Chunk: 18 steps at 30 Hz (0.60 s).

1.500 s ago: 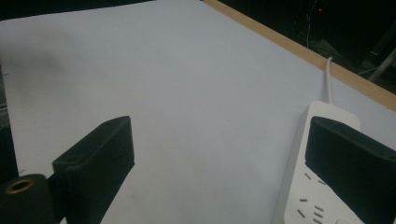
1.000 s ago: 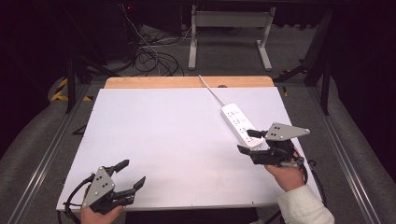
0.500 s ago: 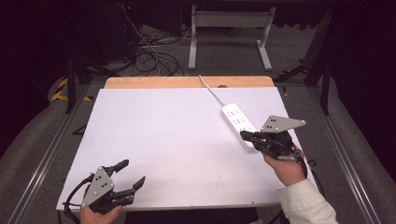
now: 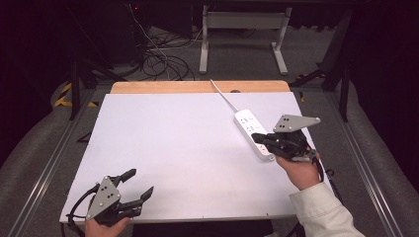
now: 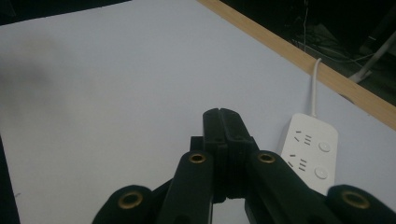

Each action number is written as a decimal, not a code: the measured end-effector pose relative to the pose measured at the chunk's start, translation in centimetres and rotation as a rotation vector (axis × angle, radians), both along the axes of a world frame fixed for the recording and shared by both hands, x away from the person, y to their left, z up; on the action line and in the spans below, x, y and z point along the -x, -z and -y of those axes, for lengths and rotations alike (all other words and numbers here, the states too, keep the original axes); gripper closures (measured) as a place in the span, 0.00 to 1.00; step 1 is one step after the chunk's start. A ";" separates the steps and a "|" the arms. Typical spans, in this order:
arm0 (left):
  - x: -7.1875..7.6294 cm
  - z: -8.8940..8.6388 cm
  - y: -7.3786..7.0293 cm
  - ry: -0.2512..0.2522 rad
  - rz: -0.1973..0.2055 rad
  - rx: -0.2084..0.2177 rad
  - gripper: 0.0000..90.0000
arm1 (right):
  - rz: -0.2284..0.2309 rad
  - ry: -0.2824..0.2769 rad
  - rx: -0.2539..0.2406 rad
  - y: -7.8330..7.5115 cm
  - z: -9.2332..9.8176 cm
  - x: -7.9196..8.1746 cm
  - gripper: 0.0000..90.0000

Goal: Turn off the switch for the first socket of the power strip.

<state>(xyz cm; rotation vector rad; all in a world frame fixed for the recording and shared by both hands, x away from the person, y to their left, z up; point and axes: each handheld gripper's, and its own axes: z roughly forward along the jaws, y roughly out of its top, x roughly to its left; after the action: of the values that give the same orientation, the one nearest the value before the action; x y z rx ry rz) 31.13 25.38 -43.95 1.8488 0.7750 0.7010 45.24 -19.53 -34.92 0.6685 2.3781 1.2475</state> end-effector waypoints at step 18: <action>0.0 0.0 0.0 0.004 -0.001 -0.004 0.29 | -0.098 0.099 0.037 -0.8 -0.9 -5.8 1.00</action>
<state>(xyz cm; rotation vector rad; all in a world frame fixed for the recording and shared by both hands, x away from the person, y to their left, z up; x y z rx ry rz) 31.15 25.40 -44.00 1.8541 0.7714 0.6994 51.02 -18.66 -34.17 0.8424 2.4079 1.1517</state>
